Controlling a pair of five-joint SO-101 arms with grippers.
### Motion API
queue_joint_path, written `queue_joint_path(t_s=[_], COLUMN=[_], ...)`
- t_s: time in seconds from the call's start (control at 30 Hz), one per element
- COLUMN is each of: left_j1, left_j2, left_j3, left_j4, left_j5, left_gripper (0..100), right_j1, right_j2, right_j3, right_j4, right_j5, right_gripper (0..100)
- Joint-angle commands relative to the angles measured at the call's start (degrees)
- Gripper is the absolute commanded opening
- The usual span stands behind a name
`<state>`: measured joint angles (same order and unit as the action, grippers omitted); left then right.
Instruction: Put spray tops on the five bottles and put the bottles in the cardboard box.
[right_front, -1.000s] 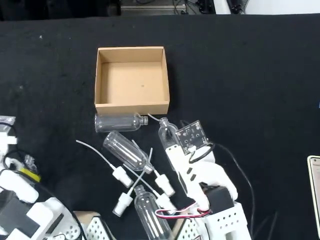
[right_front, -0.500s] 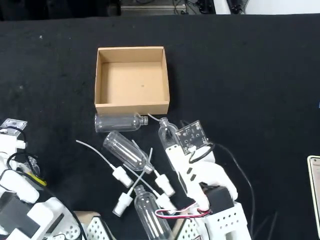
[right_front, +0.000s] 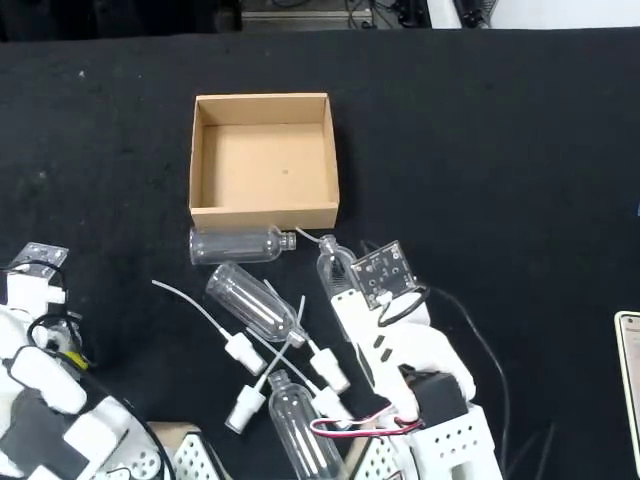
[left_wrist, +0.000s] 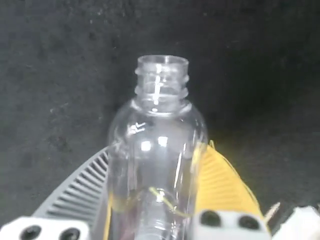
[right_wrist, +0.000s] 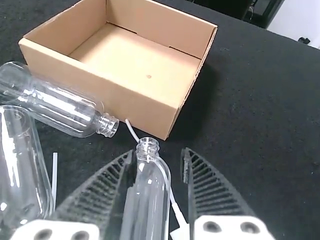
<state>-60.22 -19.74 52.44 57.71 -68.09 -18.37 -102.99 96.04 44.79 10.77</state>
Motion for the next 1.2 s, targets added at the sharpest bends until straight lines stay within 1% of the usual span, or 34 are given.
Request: queue_joint_path(t_s=[0.0,0.07,0.13,0.3,0.37,0.47,0.57,0.63,0.73,0.8,0.9,1.03,1.17], left_j1=[2.1,4.1,6.7,14.7,18.9,24.7,27.3,27.3,25.7,24.7,23.8,21.2,18.4], left_j2=[-7.3,-10.5,-14.2,-24.8,-28.0,-31.9,-34.7,-36.4,-40.3,-43.5,-49.3,-57.8,-66.5], left_j3=[-2.7,-2.6,-2.2,-2.5,-2.8,-1.9,1.0,4.4,10.2,14.5,20.5,26.1,31.7], left_j4=[1.8,1.9,2.0,1.5,1.4,-1.9,-9.2,-14.7,-20.1,-23.4,-27.3,-28.1,-28.1], left_j5=[0.2,4.2,11.8,39.5,48.2,57.4,64.4,67.7,68.3,69.4,72.3,75.7,78.5], left_gripper=[5,4,4,4,4,4,4,4,4,4,4,4,4], right_j1=[-1.0,-1.0,-1.0,-1.0,-1.0,-1.0,-1.0,-1.0,-1.8,-4.4,-9.3,-12.8,-17.6], right_j2=[-5.7,-5.7,-5.7,-5.8,-5.6,-5.6,-5.5,-5.5,-5.5,-5.4,-5.1,0.7,12.5], right_j3=[-1.5,-1.5,-2.3,-7.0,-7.4,-8.2,-9.7,-9.9,-9.9,-10.1,-13.0,-17.9,-24.4], right_j4=[0.4,0.5,1.9,7.3,7.2,7.2,7.6,7.6,7.6,7.9,11.3,13.3,13.9], right_j5=[0.0,0.0,0.0,0.1,0.4,0.4,0.4,0.4,2.7,3.6,4.5,5.4,5.7], right_gripper=[13.4,13.4,13.4,13.4,13.4,13.4,13.3,13.3,13.3,13.3,13.3,13.3,13.3])
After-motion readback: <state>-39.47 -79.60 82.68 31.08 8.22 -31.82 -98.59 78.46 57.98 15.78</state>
